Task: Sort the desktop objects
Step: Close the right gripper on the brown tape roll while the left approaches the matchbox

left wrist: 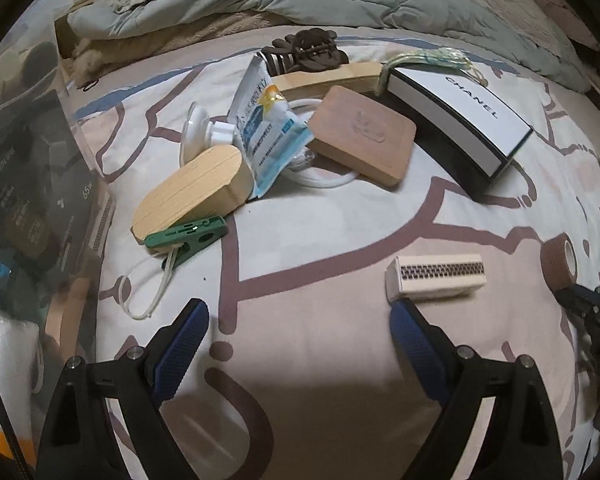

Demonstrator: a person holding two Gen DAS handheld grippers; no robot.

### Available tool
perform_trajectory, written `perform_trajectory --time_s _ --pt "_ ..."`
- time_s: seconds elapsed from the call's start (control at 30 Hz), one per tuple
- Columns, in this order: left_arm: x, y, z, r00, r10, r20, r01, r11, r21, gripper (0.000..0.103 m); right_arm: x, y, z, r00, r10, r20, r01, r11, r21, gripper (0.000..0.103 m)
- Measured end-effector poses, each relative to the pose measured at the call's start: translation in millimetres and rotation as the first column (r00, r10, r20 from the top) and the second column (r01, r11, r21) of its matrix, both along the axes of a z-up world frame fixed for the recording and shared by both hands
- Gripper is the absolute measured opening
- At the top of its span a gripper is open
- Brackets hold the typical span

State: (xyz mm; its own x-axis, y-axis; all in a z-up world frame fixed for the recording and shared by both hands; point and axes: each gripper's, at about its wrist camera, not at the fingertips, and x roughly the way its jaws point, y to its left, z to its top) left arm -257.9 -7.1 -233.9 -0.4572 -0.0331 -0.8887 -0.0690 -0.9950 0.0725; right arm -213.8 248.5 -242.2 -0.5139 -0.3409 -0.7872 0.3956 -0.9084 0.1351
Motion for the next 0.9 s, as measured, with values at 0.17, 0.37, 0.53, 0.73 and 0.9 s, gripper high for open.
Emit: perform_trajectory --time_s 0.17,0.37,0.53,0.73,0.9 --pt "9 2 8 0.995 -0.099 0.004 0.098 0.987 0.130 0.103 3 3 2 1.000 -0.003 0.002 0.003 1.000 -0.024 0.000" --pt "6 15 11 0.991 -0.134 0.000 0.132 0.973 0.189 0.103 6 5 6 1.000 -0.008 0.003 0.008 1.000 -0.026 0.003" --pt "-1 31 5 0.990 -0.142 0.008 0.137 0.968 0.208 0.103 12 2 22 0.999 -0.023 -0.041 0.024 1.000 0.012 0.103" --pt "-5 45 -1 0.990 -0.138 0.003 0.134 0.972 0.194 0.103 6 -2 3 0.999 -0.039 -0.001 0.038 0.996 0.086 0.103" --pt "-9 50 -6 0.992 -0.122 -0.018 0.123 0.981 0.149 0.103 1 -2 -10 0.998 -0.051 0.023 0.049 0.994 0.100 0.103"
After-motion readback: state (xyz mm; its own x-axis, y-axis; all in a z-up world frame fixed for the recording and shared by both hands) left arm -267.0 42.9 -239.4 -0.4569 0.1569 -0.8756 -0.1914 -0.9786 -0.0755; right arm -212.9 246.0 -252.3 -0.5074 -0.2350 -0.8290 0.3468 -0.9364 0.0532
